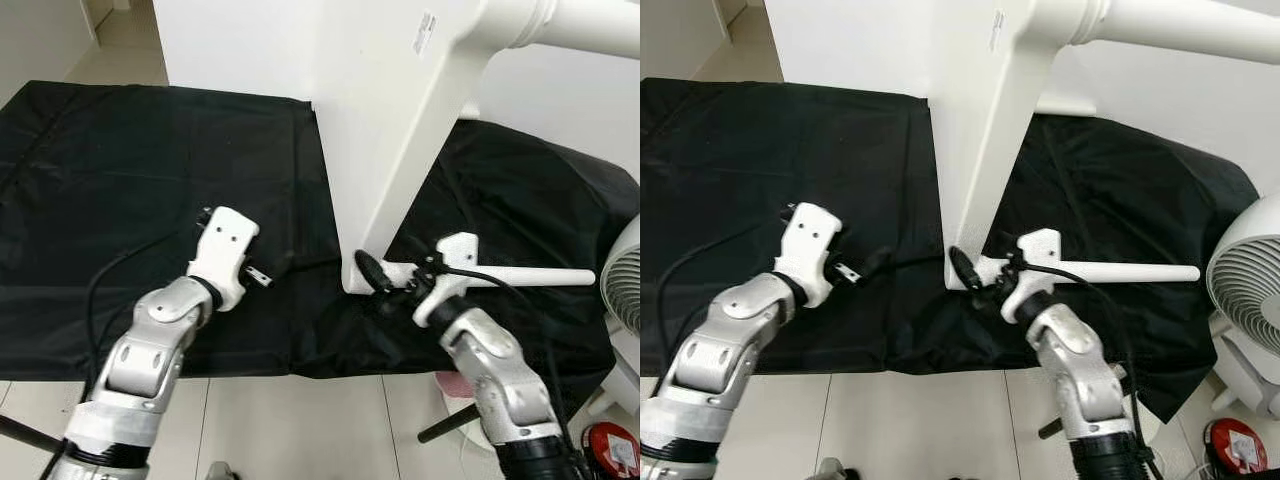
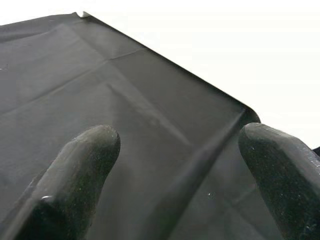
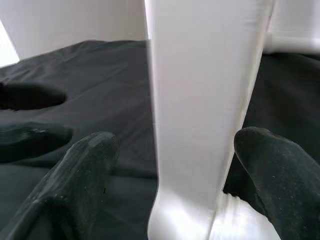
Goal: Building children table
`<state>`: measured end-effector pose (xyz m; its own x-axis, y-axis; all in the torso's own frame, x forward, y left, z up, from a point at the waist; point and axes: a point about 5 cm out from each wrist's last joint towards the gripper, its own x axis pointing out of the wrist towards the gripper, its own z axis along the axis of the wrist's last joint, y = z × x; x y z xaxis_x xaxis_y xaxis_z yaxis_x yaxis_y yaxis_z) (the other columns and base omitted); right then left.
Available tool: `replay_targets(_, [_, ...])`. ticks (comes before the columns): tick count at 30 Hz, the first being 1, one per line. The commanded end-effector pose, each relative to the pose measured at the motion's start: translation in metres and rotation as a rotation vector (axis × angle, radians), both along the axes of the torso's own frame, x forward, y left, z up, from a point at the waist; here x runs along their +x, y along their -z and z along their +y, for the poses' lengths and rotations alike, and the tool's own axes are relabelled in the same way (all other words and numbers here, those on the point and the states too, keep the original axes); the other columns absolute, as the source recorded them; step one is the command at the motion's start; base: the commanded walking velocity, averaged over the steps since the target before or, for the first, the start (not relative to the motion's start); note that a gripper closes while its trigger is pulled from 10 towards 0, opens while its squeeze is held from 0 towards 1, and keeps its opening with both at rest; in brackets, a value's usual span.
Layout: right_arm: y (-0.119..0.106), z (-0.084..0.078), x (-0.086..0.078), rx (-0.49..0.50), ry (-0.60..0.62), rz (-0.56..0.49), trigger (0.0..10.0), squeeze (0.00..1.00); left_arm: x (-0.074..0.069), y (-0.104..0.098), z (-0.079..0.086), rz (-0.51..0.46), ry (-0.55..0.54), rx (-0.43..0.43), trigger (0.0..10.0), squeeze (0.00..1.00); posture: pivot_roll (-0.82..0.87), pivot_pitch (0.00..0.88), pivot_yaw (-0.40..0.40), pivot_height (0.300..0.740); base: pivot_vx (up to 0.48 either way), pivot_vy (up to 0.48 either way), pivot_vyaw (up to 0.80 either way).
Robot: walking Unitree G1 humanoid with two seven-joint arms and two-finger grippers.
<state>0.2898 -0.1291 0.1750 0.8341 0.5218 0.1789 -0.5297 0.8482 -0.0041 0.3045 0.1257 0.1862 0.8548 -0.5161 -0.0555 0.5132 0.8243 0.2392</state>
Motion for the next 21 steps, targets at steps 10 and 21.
replay_targets(10, [0.001, 0.013, 0.014, 0.011, 0.227, -0.048, 10.0, 0.00, 0.001, -0.005, -0.006, -0.053, -0.059, -0.003, 10.0, 0.00, 0.10, 0.092, -0.103, 0.740, 0.000, 0.000, 0.00])
replay_targets(21, [0.002, 0.032, 0.022, 0.061, 0.317, -0.043, 10.0, 0.00, 0.001, -0.003, -0.010, -0.054, -0.042, 0.004, 10.0, 0.00, 0.11, 0.090, -0.102, 0.740, 0.000, 0.000, 0.00])
